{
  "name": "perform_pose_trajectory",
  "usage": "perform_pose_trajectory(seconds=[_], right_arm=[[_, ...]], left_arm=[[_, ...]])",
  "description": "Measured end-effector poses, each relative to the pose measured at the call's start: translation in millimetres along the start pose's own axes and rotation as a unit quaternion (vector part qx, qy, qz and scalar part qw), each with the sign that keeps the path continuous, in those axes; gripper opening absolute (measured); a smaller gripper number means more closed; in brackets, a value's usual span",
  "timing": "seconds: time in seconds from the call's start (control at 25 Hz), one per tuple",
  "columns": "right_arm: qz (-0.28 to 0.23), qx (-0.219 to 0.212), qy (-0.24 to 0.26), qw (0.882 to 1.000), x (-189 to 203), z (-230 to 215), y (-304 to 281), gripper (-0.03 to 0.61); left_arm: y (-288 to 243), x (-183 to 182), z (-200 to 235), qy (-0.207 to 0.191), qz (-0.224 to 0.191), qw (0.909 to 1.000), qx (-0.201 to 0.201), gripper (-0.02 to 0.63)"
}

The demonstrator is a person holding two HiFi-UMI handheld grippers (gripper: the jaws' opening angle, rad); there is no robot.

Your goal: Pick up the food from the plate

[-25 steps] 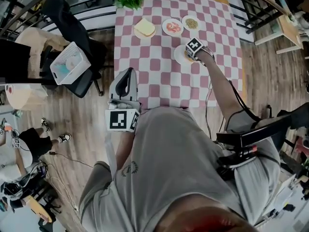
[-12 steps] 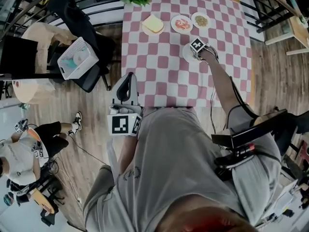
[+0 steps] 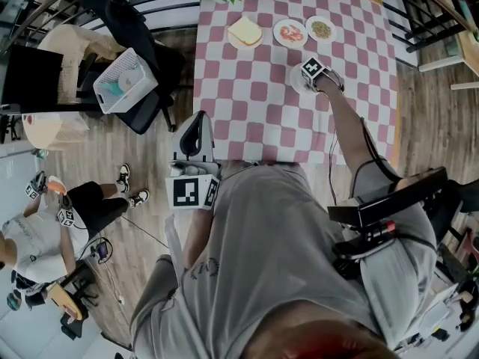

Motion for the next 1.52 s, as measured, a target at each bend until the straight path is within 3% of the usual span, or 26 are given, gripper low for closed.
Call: perform_pose_trajectory(seconds=[0.96,1.2,1.52], right_arm=[[-0.027,0.005,-0.031,0.999,11.3,-1.0,9.2,0.347],[-0.051,0.002,-0.049,0.997,18.9,-12.6,37.2,0.347],[-0.073,0.001,-0.079,0.994,50.1,-36.6,79.4,0.347]], left_arm=[[-0.3,6.8,2.3,0.008,-0.005,0.9998,0.015,0.009],[-13.9,8.0,-5.9,0.012,-0.018,0.9988,0.043,0.009],[-46.8,0.9,-28.8,0.016,-0.043,0.9925,0.113,0.009]])
Point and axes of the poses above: the fingertips, and each gripper's own axes: y backward along the fingers, z to its left, x out of its underside, the point moved 8 cm from there along y, backward along the fingers, and after that the axes turned 11 degrees about -y, right-handed, at the moved point
